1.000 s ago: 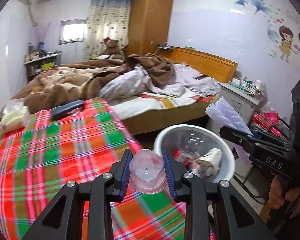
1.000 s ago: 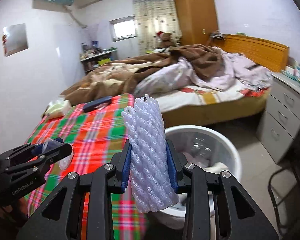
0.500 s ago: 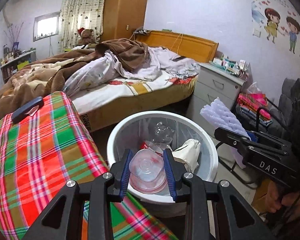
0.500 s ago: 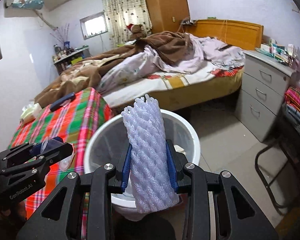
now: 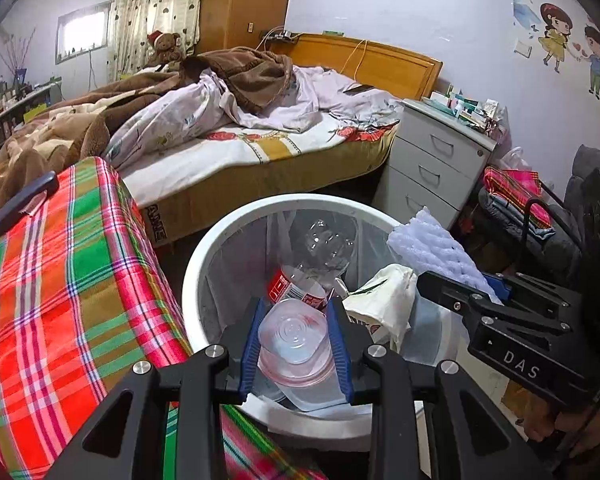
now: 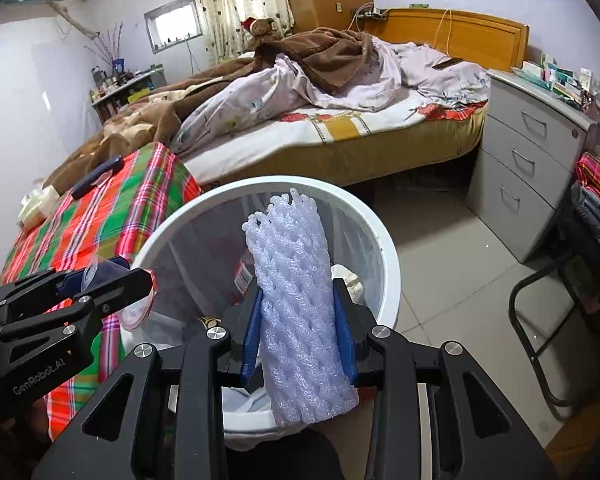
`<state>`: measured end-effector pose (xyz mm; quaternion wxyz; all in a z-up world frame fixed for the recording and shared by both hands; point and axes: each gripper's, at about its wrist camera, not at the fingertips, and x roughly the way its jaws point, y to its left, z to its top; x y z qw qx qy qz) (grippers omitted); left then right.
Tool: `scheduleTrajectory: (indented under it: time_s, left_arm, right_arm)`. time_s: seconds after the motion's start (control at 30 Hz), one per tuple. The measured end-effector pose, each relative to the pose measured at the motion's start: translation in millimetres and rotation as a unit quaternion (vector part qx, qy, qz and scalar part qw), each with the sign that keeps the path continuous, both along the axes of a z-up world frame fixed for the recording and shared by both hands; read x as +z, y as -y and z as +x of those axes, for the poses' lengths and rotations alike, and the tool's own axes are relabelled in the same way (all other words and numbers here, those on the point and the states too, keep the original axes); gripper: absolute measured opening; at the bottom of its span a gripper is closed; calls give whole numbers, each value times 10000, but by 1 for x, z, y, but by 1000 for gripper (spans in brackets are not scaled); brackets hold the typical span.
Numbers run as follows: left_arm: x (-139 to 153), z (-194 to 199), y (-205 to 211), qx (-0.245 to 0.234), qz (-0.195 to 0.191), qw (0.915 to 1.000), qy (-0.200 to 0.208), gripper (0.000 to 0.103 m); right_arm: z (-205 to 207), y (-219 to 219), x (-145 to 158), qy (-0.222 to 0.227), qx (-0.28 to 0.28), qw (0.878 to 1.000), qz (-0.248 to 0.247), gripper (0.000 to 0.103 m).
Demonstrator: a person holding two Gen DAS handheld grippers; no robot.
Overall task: Collect trash
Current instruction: 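Open both tools over the bin to drop lid and foam net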
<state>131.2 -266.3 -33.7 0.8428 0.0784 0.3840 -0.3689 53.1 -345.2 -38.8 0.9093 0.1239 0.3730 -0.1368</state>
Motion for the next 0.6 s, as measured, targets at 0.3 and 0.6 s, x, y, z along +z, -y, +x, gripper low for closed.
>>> scheduleTrajectory:
  time_s: [0.3,0.6]
  left_arm:
    - [-7,10,5,16,-40,10000,-87,58]
    - [2,2,-6,203,18,9997,106,59]
  right_arm:
    - [7,5,-6,-83,42,10000,9,60]
    - [0,-1,3,156,49,9999,-4,62]
